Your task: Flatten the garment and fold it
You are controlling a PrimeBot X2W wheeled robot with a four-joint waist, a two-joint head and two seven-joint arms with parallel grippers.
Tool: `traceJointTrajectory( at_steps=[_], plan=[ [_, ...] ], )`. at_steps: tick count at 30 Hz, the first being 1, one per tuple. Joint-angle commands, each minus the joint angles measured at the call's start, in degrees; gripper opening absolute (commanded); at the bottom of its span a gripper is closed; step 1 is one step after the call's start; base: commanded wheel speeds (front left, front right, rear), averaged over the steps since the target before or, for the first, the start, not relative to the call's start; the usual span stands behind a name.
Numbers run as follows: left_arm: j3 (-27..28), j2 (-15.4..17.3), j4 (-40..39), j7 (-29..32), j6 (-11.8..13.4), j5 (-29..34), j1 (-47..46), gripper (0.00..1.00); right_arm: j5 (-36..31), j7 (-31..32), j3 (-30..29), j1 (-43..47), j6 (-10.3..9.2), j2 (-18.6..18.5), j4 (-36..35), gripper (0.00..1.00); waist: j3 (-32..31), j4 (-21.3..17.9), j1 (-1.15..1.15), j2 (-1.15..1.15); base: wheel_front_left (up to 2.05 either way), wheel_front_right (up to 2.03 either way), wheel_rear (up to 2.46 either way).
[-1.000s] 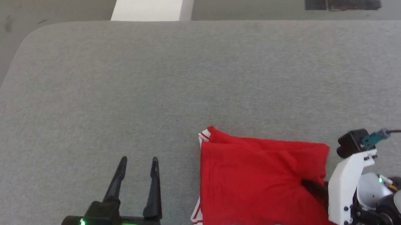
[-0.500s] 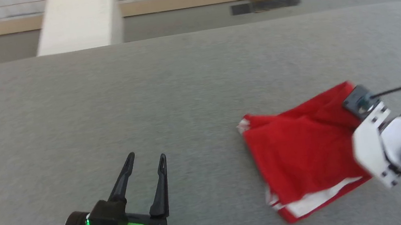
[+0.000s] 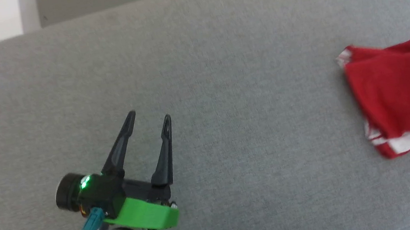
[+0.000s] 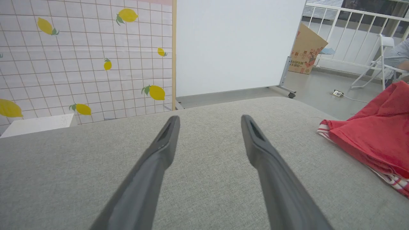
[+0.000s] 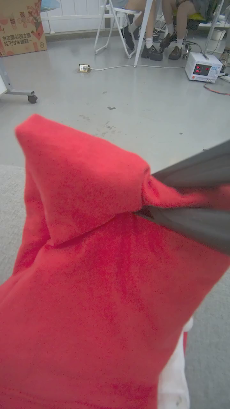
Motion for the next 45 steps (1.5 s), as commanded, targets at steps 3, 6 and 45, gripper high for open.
traceJointTrajectory(
  at_steps=[3, 6, 45],
  plan=[
    [-1.2, 1.4, -0.93, -0.21, -0.23, 0.61, -2.57, 1.0, -1.75, -4.55, -5.16, 0.47, -0.1, 0.09, 4.86, 0.0, 7.87, -0.75, 0.0, 0.0, 0.0, 0.0, 0.0],
    [-1.84, 2.12, -1.43, -0.21, -0.23, 0.72, -3.74, 1.0, -3.46, -8.54, -9.3, 0.82, -0.1, 0.2, 9.7, 0.0, 9.68, 0.65, 0.0, 0.0, 0.0, 0.0, 0.0],
    [7.76, -2.13, 5.83, -0.21, 2.42, -0.5, 4.55, 1.0, -1.94, -42.72, -14.22, -4.3, -0.1, 16.48, 12.2, 1.0, -10.56, 7.64, 0.0, 0.0, 0.0, 0.0, 0.0]
  ],
)
